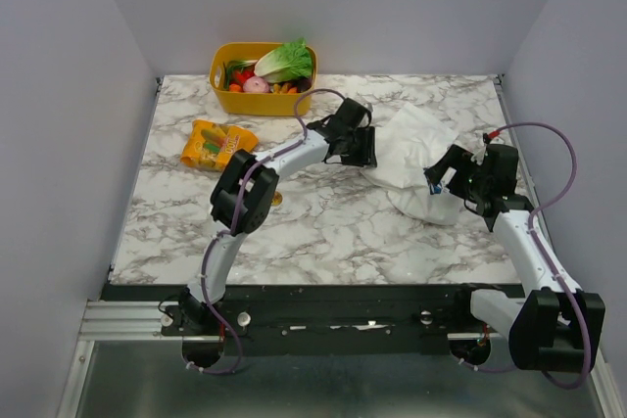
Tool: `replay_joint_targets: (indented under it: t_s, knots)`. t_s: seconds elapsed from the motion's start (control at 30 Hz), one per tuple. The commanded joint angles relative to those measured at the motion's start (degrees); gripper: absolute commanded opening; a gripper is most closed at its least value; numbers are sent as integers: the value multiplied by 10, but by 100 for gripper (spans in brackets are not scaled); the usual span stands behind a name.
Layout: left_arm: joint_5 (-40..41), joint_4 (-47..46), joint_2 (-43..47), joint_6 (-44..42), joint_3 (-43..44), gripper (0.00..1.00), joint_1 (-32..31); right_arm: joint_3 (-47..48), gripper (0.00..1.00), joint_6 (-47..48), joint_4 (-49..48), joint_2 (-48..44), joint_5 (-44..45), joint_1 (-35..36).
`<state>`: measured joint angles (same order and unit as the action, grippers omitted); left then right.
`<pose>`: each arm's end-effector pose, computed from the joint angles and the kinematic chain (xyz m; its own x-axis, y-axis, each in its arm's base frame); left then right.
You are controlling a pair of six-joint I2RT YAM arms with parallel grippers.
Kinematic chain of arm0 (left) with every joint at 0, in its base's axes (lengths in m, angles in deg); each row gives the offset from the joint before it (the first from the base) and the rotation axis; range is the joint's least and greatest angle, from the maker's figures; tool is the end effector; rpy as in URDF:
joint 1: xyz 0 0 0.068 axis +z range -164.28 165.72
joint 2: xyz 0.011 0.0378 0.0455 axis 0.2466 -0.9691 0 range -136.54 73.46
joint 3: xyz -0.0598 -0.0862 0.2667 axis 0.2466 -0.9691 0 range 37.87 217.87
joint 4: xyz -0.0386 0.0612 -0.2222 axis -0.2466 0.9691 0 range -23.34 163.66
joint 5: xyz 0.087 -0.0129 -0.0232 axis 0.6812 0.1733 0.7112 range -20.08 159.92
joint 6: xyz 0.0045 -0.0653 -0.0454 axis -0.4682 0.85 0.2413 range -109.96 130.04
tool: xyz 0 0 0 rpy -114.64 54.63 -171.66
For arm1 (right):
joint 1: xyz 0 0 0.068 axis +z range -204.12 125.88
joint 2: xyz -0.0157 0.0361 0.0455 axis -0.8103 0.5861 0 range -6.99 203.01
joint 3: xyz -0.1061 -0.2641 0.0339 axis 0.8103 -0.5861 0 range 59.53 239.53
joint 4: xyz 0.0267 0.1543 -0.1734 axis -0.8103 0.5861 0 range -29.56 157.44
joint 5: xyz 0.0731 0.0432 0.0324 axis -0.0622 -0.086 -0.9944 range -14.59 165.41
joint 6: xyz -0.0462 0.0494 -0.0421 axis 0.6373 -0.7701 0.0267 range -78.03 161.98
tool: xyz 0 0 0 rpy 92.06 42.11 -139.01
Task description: Pin the brooch onto the clothing
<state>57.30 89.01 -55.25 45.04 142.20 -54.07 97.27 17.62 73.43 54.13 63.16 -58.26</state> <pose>0.3833 -0.3387 0.1939 -0.8825 0.0066 -0.4703 0.2850 0.8029 -0.5235 0.2209 -0.0015 0.2432 -0.5801 0.4460 -0.6816 0.1530 0.8815 0.4467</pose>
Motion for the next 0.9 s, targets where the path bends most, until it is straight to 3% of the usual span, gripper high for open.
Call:
replay_joint_targets:
  t_s: [0.0,0.13,0.23,0.27,0.37,0.57,0.7,0.87]
  knots:
    - [-24,2,-23,-8,32,52,-15,-2,100,9,8,1,-6,-3]
    - [-18,11,-36,-13,45,49,-29,1,100,11,14,-5,-4,-3]
    - [-25,-5,-25,-15,42,34,-37,-2,100,12,18,-16,-4,-3]
    - [-29,-9,-22,-15,43,21,-42,-3,100,12,19,-23,-4,-3]
    - [-39,-20,-1,-13,50,0,-46,-3,100,15,20,-35,-6,-3]
    - [-25,-21,92,-48,83,0,-57,17,100,13,44,-63,-16,-3]
    - [1,24,118,-96,208,0,-87,51,100,13,79,-100,-11,-3]
    - [30,47,140,-112,287,0,-106,94,100,23,108,-154,6,-3]
